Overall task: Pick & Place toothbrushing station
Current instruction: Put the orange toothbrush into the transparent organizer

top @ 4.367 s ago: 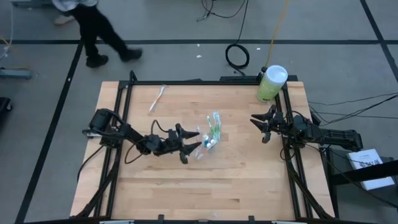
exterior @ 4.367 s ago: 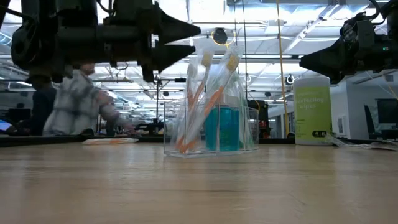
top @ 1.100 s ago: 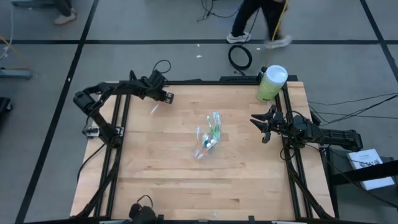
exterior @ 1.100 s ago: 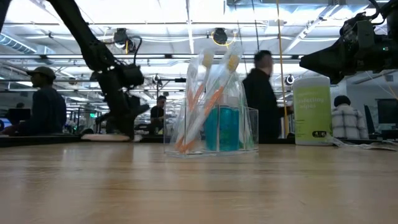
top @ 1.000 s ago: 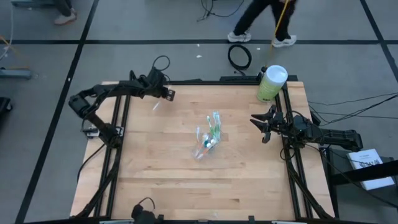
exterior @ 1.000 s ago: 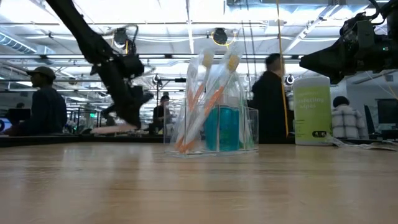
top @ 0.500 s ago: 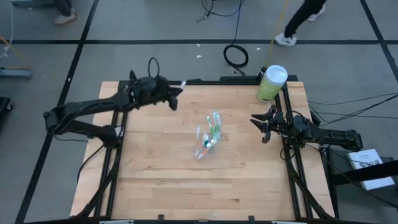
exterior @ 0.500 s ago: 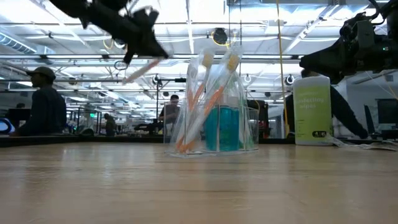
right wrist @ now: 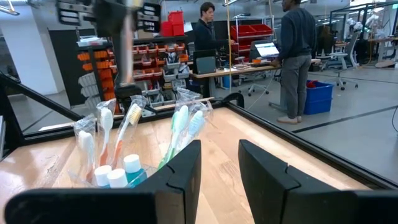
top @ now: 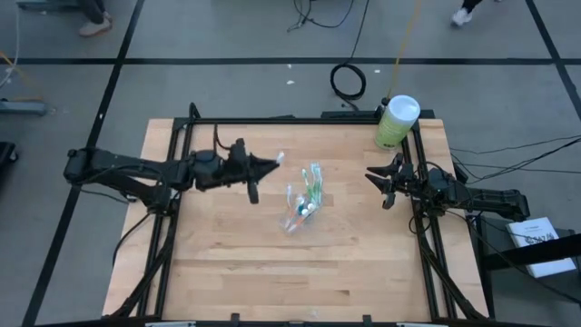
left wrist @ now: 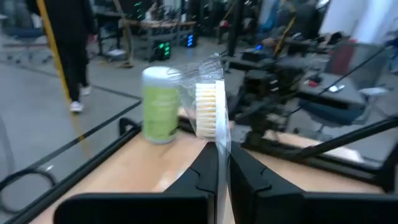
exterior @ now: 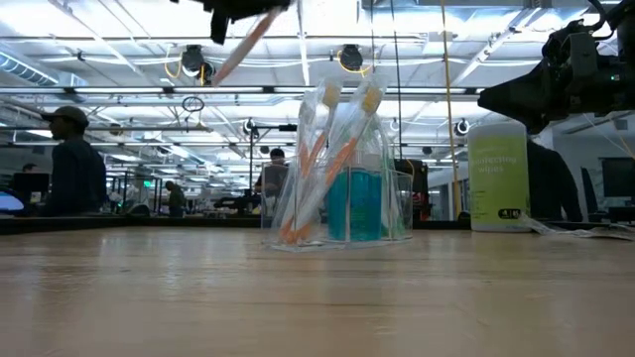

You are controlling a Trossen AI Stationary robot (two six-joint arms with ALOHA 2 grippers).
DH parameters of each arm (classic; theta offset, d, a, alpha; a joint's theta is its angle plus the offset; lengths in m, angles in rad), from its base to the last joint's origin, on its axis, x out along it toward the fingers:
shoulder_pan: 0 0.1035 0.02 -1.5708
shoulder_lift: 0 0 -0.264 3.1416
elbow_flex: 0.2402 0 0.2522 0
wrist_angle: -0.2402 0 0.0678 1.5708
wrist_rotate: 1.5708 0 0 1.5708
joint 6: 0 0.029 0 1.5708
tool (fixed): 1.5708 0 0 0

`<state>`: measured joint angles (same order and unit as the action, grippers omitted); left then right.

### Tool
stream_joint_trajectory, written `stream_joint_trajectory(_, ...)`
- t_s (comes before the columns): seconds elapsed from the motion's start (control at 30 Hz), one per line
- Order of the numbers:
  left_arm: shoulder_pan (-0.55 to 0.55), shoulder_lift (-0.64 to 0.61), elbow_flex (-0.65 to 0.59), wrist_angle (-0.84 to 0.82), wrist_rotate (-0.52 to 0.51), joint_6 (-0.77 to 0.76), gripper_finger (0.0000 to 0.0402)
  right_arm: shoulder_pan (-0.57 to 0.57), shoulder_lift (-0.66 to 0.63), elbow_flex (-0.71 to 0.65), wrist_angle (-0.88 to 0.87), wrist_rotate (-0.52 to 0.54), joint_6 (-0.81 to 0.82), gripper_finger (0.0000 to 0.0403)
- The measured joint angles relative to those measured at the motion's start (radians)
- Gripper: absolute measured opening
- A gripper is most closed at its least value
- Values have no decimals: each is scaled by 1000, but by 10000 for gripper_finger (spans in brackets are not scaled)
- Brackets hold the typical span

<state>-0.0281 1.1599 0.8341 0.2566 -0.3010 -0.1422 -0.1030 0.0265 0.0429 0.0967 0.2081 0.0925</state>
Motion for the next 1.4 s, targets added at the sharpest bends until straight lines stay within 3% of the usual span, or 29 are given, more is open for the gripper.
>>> stream_joint_trajectory(0.23,-136,41,0,116,4,53,12,0,0,0,0,0,0,98)
stream_joint_trajectory(0.43,-234,162,0,384,3,158,12,0,0,0,0,0,0,98)
stream_joint_trajectory(0.7,-315,307,0,609,16,311,12,0,0,0,0,0,0,98)
stream_joint_trajectory(1.03,-335,380,-23,784,79,335,12,0,0,-1,0,0,0,98)
stream_joint_trajectory(1.27,-299,378,-170,1083,124,311,12,0,0,-1,0,0,0,98)
stream_joint_trajectory(1.4,-258,379,-237,1101,92,242,12,0,0,-1,0,0,0,98)
